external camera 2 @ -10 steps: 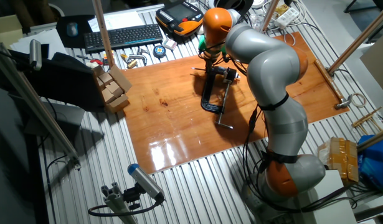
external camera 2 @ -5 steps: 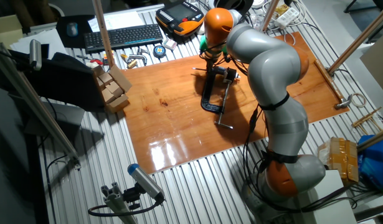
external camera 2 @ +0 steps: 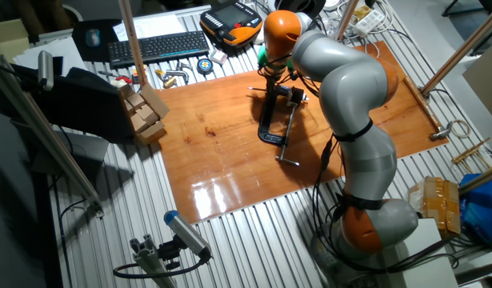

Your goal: Insert the pencil into the pencil sharpener

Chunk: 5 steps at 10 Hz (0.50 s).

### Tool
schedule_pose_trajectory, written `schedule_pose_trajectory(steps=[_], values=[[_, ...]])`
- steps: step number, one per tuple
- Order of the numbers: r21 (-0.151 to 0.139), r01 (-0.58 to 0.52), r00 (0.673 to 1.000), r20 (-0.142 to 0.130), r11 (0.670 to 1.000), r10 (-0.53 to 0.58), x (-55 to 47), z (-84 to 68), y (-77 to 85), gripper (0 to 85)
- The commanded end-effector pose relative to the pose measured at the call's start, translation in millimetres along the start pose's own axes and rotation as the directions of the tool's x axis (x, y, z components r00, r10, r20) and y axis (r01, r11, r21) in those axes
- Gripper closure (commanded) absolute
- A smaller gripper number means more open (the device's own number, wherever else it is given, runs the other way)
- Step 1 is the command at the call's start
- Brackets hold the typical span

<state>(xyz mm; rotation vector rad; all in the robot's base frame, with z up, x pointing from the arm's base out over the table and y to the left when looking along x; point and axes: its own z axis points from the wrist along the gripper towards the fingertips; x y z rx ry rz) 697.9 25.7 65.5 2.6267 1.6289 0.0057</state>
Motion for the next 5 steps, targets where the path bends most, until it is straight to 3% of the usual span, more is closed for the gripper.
schedule_pose_trajectory(steps=[1, 5], values=[[0.0, 0.0, 1.0, 0.0, 1.0, 0.0, -0.3, -0.1, -0.3, 85.0], [0.001, 0.0, 1.0, 0.001, 1.0, 0.0, -1.5, -0.4, -0.5, 85.0]])
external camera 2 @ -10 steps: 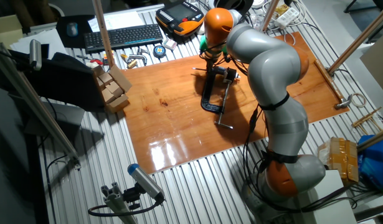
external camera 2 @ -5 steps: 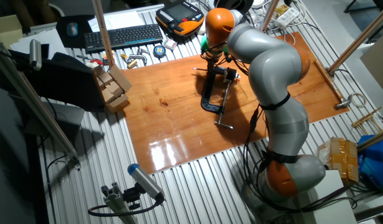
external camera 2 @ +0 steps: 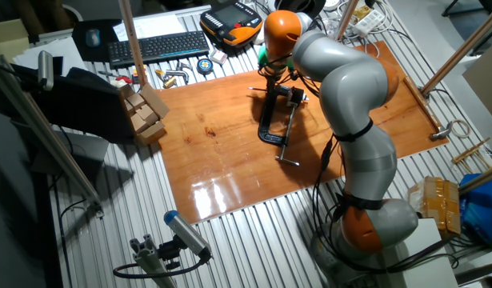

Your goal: Insert the pencil into the pencil sharpener

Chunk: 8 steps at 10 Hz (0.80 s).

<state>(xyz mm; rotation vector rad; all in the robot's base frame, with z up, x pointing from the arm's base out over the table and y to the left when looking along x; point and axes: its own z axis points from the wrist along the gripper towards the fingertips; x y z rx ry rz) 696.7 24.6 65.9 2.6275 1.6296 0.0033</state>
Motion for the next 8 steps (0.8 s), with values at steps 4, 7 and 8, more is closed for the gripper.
schedule_pose_trajectory(steps=[4, 7, 8], values=[[0.003, 0.001, 1.0, -0.002, 1.0, -0.001, -1.8, 0.6, 0.1, 85.0], [0.003, 0.003, 1.0, -0.003, 1.0, -0.003, -4.2, 0.3, -0.1, 85.0], [0.003, 0.003, 1.0, -0.003, 1.0, -0.003, -4.4, 0.4, -0.1, 85.0]])
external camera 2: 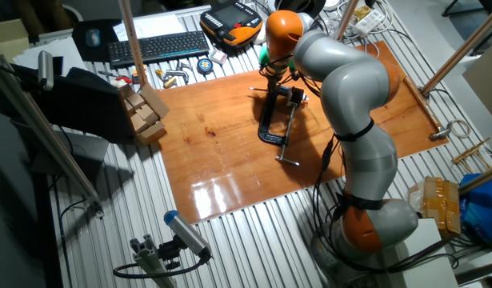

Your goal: Insert the pencil into the pencil sharpener

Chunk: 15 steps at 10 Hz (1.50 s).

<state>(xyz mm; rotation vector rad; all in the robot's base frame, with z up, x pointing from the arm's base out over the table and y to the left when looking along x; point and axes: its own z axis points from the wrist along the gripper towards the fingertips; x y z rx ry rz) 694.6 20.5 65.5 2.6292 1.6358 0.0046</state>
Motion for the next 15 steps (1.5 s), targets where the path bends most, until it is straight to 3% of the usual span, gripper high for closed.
schedule_pose_trajectory(steps=[1, 15], values=[[0.0, 0.0, 1.0, -0.001, 1.0, 0.0, -0.3, -0.2, -0.1, 85.0], [0.007, -0.002, 1.0, -0.012, 1.0, 0.002, -11.6, 1.0, 1.5, 85.0]])
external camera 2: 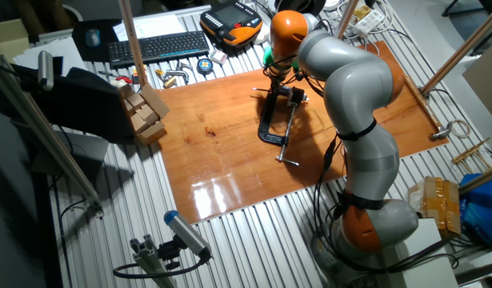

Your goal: Insert the pencil into the pencil sharpener

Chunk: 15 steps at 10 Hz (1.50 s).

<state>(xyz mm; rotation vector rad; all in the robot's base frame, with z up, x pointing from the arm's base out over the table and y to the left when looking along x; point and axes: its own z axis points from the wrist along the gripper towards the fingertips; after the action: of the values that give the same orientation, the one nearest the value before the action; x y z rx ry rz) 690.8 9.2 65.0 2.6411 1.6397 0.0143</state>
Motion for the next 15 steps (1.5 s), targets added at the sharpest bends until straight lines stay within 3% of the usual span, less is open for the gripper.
schedule_pose_trajectory(steps=[1, 15], values=[[0.002, 0.0, 1.0, 0.001, 1.0, 0.0, 0.4, -0.5, -0.4, 85.0], [0.016, -0.014, 1.0, -0.001, 1.0, 0.014, -0.7, -2.3, -0.4, 85.0]])
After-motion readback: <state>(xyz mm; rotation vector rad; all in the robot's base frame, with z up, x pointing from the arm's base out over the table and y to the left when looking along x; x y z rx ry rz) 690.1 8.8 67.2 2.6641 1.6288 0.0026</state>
